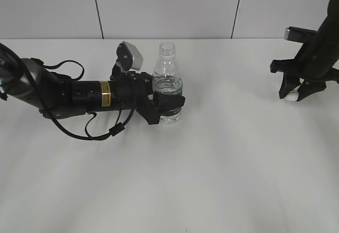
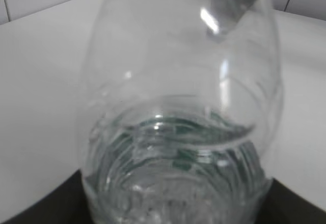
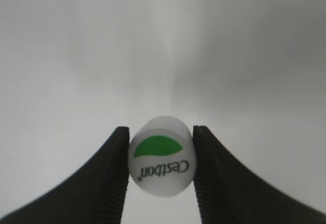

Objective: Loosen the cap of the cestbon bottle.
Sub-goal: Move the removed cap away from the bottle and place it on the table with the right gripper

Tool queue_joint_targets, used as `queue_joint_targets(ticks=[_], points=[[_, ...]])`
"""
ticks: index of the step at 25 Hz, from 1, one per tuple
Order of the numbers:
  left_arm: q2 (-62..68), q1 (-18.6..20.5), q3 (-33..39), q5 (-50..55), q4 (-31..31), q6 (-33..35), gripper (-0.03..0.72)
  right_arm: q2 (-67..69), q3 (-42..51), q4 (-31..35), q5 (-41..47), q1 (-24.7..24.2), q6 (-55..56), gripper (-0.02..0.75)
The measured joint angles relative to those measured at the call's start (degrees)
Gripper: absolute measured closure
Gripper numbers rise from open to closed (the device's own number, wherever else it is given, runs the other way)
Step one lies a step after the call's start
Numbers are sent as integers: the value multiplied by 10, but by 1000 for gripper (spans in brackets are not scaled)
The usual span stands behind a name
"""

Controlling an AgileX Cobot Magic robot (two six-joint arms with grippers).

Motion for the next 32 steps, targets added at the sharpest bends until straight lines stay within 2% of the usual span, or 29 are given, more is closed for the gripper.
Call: queue_joint_targets(ticks=[18, 20, 25, 32], points=[[0, 0, 0, -1, 0, 0, 274, 21, 0, -33, 11, 0, 10, 432], [0, 0, 0, -1, 0, 0, 274, 21, -1, -33, 14, 0, 12, 402], [0, 0, 0, -1, 0, 0, 274, 21, -5, -35, 26, 0, 18, 258], [0, 0, 0, 0, -1, 0, 274, 21, -54, -41, 82, 0, 24, 231]])
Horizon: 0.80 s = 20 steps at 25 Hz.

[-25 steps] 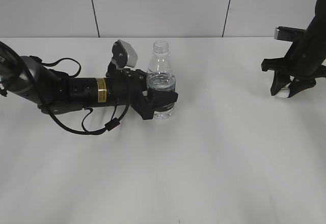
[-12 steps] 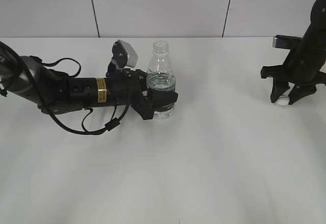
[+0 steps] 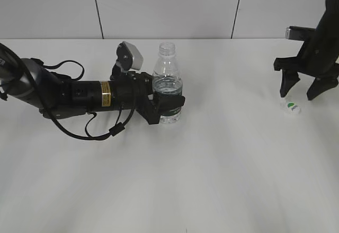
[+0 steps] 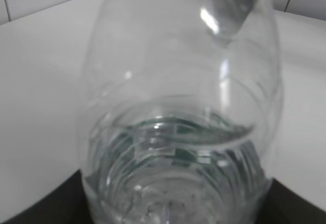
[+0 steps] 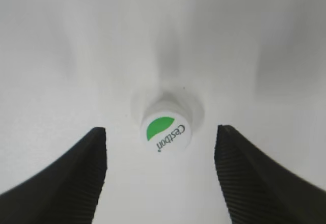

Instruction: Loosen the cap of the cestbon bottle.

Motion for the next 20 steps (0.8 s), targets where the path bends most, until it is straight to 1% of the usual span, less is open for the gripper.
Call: queue_joint_targets(ticks=[6, 10, 12, 20], points=[[0, -1, 0, 7, -12, 4, 274, 0, -81, -17, 69, 0, 1, 227], [0, -1, 0, 24, -70, 36, 274, 0, -124, -19, 95, 0, 1, 227], [0, -1, 0, 29, -88, 47, 274, 0, -140, -20, 105, 0, 2, 227], [0, -1, 0, 33, -96, 58, 274, 0, -161, -20, 124, 0, 2, 227]])
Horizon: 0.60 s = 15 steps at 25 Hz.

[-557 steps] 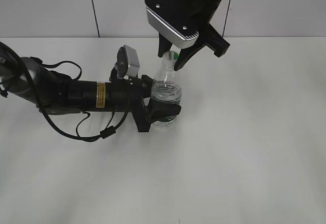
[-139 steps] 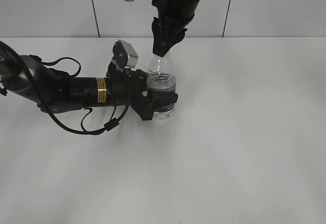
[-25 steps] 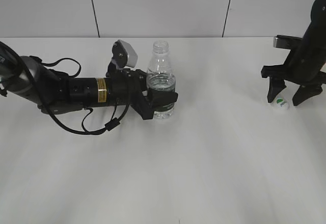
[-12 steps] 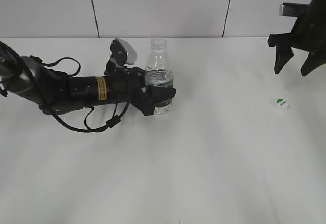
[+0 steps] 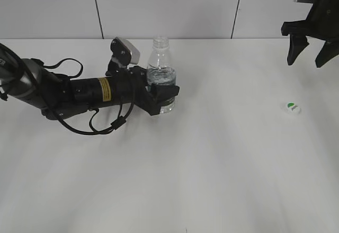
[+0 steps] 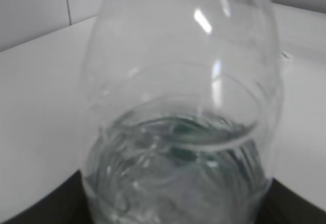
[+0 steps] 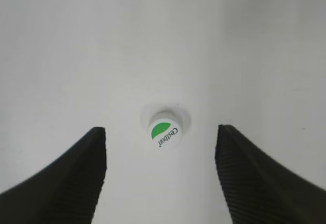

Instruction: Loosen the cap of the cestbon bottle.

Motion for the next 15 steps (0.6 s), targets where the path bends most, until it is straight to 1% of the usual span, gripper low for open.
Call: queue_joint_targets(ticks=[3, 6, 9, 15], points=[[0, 0, 0, 1, -1, 0, 254, 0, -1, 0, 4, 0, 0, 225], [1, 0, 0, 5, -1, 0, 197, 0, -1, 0, 6, 0, 0, 225], [1, 1, 0, 10, -2, 0, 158, 0, -1, 0, 8, 0, 0, 225], [-8, 1, 11, 17, -1, 0, 145, 0, -1, 0, 8, 0, 2, 225]])
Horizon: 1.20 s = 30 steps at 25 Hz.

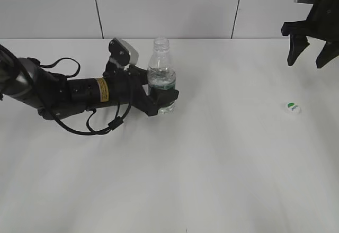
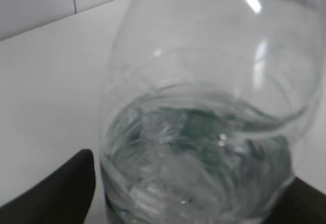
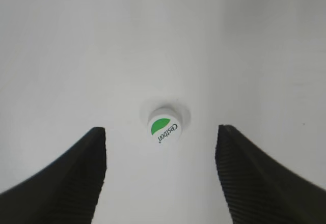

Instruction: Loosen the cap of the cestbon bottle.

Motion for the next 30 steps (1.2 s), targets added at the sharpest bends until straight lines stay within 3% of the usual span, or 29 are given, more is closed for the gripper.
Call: queue_joint_targets(ticks=[16, 25, 30], points=[[-147, 0, 65, 32, 1, -16, 140, 0, -16, 2, 1, 0, 6, 225], [-263, 0, 65, 118, 23, -144, 138, 0, -61, 23, 2, 0, 11, 225], [-352, 0, 65, 232, 28, -226, 137, 0, -64, 24, 2, 0, 12, 225]])
